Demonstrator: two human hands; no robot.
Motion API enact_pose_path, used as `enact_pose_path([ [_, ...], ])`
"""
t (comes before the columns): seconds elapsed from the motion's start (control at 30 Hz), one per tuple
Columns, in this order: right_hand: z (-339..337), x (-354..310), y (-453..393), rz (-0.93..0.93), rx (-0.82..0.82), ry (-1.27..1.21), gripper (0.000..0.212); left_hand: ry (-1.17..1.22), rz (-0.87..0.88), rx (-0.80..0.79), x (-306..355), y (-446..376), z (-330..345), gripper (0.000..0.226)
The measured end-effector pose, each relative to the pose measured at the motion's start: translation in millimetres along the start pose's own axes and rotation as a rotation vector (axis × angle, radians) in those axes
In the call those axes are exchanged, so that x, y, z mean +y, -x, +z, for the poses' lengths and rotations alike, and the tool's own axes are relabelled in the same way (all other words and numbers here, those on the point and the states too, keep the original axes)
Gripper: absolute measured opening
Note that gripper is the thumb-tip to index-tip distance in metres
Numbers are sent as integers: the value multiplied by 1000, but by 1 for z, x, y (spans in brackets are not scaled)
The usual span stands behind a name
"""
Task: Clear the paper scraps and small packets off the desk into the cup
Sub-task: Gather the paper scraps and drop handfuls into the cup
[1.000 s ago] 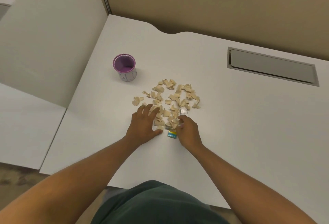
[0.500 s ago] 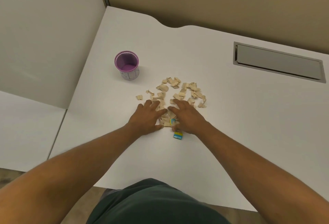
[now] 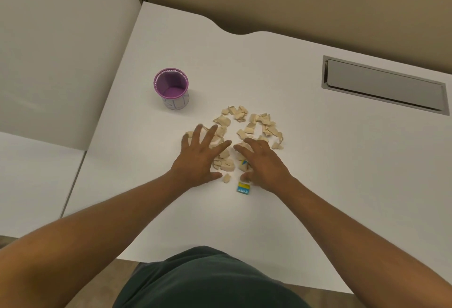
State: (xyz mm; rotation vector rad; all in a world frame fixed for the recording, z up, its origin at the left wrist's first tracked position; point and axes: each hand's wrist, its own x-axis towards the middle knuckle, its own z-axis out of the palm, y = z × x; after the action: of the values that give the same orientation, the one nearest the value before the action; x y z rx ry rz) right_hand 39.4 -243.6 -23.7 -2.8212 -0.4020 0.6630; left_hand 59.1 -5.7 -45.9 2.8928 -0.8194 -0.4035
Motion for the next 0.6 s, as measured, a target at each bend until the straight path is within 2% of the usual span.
enact_pose_path([
  [0.07,1,1,-1,-5,-35,57,93,3,-34,-76,-2,-2,5,97],
  [0.17,10,-2,-3,-35,-48,138,78,-28,-52,-156,-1,-6,9,85],
  [0.37,7,-14,1,-30,-15,146,58,-44,45,0,2,-13,6,23],
  [0.47,12,-15,-1,-21,15,163,51,14,56,-5,3,-14,7,14],
  [0.6,18,-17,-6,-4,45,150,37,84,54,-14,5,-20,9,16],
])
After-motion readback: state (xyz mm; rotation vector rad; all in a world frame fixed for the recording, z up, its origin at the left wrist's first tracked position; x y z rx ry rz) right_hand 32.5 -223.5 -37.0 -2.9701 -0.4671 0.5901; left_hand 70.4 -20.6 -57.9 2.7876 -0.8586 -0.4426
